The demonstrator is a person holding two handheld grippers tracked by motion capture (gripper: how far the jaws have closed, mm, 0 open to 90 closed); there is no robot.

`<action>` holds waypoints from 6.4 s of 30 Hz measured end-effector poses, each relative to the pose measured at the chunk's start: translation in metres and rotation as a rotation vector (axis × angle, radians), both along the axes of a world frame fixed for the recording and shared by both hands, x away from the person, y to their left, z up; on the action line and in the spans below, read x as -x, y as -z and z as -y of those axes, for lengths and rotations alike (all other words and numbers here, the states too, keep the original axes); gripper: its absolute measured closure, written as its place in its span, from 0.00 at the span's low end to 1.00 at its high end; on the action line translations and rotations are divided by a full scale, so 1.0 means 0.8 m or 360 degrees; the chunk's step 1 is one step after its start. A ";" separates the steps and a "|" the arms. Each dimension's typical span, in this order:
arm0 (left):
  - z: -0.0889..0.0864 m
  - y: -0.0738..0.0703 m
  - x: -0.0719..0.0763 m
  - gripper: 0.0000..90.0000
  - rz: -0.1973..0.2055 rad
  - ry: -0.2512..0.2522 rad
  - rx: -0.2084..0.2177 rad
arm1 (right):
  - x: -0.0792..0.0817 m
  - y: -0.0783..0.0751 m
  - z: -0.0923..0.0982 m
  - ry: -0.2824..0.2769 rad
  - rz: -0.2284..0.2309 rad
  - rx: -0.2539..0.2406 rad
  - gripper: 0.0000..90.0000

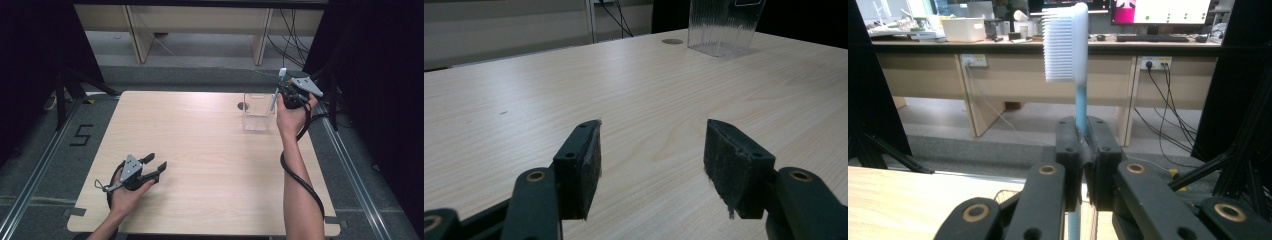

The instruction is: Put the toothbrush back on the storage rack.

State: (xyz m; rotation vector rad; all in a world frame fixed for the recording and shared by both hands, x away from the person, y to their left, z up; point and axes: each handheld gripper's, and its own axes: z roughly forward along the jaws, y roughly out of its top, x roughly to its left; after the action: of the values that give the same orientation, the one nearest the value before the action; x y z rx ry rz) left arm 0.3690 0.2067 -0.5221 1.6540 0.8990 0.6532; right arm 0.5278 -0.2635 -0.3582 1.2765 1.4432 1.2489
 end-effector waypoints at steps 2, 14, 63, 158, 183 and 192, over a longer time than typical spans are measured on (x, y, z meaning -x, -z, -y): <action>0.000 0.000 0.000 0.44 0.0000 0.0000 0.0001 | -0.001 0.002 0.000 -0.0011 -0.0011 0.0001 0.95; 0.000 0.000 0.001 0.44 0.0001 0.0002 0.0002 | -0.004 0.006 0.002 0.0012 -0.0021 -0.0007 0.95; 0.000 0.000 0.001 0.44 -0.0006 0.0008 0.0007 | -0.010 0.057 -0.001 0.0038 -0.0134 -0.0034 0.95; 0.000 0.000 0.001 0.44 -0.0013 0.0013 0.0002 | 0.007 0.095 0.008 0.0058 -0.0346 -0.0078 0.56; 0.000 0.000 0.001 0.44 -0.0013 0.0009 0.0002 | 0.089 0.106 0.001 -0.0142 -0.0431 0.0069 0.52; 0.000 0.000 0.002 0.44 -0.0012 0.0008 0.0003 | 0.125 0.115 -0.004 -0.0179 -0.0512 0.0033 0.53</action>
State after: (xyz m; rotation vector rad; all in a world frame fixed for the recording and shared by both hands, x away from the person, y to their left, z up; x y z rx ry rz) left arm 0.3677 0.2064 -0.5221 1.6576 0.9003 0.6434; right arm 0.4277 -0.2605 -0.4499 1.4478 1.7711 1.1328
